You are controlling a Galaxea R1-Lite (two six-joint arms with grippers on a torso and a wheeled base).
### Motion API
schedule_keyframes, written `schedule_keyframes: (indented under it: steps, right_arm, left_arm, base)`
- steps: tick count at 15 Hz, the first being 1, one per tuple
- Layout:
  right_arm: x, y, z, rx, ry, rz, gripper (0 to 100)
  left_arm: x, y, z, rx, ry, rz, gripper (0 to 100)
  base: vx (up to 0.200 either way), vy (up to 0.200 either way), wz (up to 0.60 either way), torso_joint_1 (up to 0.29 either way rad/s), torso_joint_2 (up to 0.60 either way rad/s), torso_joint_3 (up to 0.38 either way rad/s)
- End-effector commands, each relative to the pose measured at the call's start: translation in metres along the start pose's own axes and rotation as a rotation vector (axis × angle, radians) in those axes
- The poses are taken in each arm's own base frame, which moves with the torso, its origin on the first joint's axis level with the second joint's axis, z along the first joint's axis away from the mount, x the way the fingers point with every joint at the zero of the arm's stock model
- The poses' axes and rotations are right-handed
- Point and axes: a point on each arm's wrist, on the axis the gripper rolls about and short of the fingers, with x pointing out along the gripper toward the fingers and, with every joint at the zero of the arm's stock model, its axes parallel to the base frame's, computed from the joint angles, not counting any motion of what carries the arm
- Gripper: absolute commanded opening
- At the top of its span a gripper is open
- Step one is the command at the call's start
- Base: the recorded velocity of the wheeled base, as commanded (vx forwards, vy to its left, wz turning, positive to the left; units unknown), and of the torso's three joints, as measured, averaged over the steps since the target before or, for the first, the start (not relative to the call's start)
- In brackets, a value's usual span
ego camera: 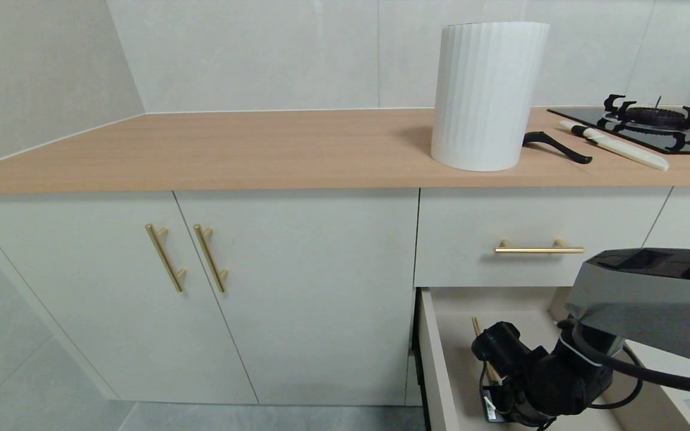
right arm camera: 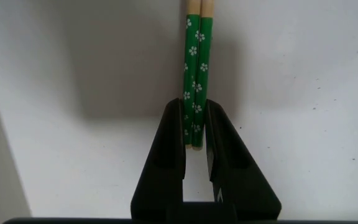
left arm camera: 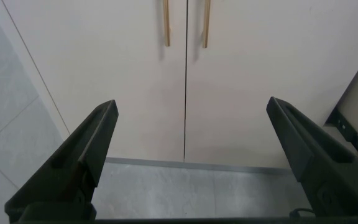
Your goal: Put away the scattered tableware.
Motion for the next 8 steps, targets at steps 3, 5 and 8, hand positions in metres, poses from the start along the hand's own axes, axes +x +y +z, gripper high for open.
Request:
schedule_keyframes:
  steps: [3,5,8]
  right_arm:
    - [0.0015,0.0002,-0.0007,0.000,0.002,-0.001,0]
    - [0.0006,0.0006,0.0005,0.003,-0.010,0.005,100]
    - [-0.0078,0.0002,0.0034,0.009,-0.029,0.018,100]
  left_arm:
    - [0.0001,0.0000,-0.0001,-0.001,0.001,0.001,100]
    - [0.0001,0.0000,-0.0001,-0.001,0.001,0.001,100]
    - [0.0001,0.0000,-0.0001,-0.001,0.001,0.001,100]
  base:
    - [0.000,0.000,0.00,0.000,0.00,0.000]
    - [0.000,0.000,0.00,0.000,0.00,0.000]
    - [0.000,0.000,0.00,0.000,0.00,0.000]
